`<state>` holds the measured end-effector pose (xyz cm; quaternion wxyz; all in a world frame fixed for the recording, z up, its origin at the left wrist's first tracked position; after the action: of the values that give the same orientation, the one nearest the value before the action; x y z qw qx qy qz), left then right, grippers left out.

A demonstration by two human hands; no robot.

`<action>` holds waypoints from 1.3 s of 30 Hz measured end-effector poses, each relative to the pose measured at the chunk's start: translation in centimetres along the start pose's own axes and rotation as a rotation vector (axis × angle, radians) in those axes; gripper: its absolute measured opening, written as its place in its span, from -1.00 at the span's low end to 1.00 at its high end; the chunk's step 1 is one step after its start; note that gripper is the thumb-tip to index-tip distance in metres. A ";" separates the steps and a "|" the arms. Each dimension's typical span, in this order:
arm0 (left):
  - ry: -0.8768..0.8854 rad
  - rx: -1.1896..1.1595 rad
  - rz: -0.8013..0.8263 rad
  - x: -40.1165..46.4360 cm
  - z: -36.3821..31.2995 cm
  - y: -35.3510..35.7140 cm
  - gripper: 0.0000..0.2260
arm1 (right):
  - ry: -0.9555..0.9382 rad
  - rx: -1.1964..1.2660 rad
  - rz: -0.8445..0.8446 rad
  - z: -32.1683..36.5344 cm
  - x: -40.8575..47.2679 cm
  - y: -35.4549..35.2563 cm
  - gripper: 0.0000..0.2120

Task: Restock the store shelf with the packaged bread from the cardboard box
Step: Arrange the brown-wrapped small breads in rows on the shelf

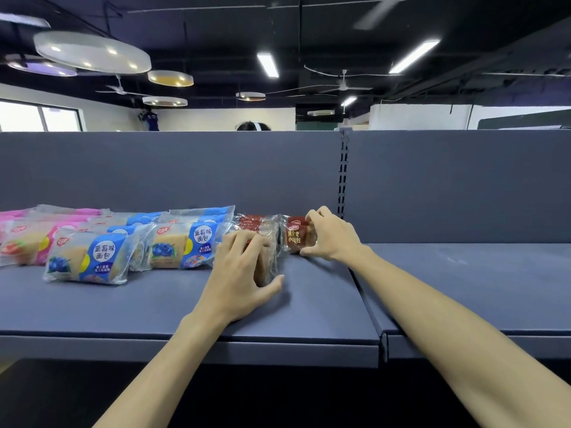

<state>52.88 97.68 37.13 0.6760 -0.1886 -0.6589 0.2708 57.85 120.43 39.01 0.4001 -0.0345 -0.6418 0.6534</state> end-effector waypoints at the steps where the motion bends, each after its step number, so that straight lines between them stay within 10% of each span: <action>1: -0.001 -0.002 0.000 0.0 0.0 0.0 -0.55 | -0.001 0.003 0.012 0.0 -0.1 -0.1 -0.37; 31: -0.004 -0.035 -0.025 0.2 0.0 -0.1 -0.58 | -0.040 0.023 -0.095 1.9 0.1 -0.8 -0.79; 39: -0.024 -0.070 -0.057 0.0 0.2 0.0 -0.60 | -0.131 0.051 0.287 3.3 0.5 0.9 -0.88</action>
<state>52.70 97.64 37.15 0.6683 -0.1901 -0.6812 0.2305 55.28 118.17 39.04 0.2605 -0.0732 -0.6382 0.7208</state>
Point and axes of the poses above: each hand's wrist, its own x-axis towards the middle knuckle, its own y-axis out of the palm, z = x × y, the point moved 4 cm from there along x, towards the middle knuckle, and after that the axes turned 12 degrees about y, right-handed, at the moved point
